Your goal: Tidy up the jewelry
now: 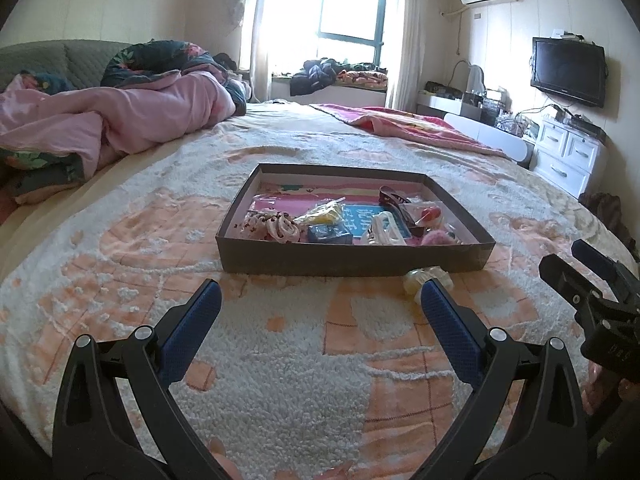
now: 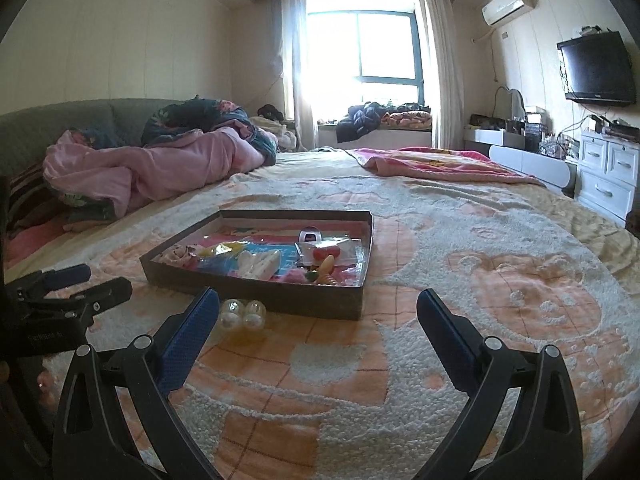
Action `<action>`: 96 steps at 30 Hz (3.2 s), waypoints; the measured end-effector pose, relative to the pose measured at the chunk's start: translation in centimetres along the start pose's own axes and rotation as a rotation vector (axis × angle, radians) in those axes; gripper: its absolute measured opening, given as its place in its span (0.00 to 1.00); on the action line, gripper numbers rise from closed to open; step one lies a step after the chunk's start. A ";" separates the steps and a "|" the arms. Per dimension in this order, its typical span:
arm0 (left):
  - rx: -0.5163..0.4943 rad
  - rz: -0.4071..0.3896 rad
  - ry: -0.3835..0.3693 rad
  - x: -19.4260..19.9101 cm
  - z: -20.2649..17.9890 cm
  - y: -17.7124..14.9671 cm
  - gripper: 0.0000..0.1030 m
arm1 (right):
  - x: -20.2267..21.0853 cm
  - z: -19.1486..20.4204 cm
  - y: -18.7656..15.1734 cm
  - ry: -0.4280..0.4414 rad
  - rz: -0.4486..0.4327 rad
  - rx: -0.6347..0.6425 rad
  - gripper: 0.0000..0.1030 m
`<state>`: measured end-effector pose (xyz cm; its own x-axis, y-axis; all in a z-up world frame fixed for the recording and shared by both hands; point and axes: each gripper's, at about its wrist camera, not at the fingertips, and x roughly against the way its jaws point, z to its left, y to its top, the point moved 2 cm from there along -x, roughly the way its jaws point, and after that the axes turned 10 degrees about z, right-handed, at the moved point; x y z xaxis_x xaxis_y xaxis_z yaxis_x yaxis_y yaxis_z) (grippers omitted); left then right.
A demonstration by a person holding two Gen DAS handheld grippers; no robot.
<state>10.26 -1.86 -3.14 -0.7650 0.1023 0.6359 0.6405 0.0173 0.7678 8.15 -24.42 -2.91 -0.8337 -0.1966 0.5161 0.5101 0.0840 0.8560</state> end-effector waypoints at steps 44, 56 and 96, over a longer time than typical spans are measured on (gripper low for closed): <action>0.007 -0.021 -0.014 0.3 0.3 0.4 0.89 | 0.2 0.0 0.2 0.002 -0.008 -0.002 0.94; 0.008 -0.022 -0.012 0.3 0.2 0.5 0.89 | 0.3 0.1 0.1 -0.001 -0.014 -0.003 0.94; 0.070 0.021 0.120 -1.6 5.8 2.9 0.89 | -2.8 -6.7 2.4 -0.162 0.063 -0.143 0.94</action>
<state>13.72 3.79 -2.33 -0.7510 -0.0162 0.6602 0.6567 0.0863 0.7492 13.09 -30.26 -2.52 -0.8162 -0.0345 0.5768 0.5778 -0.0510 0.8146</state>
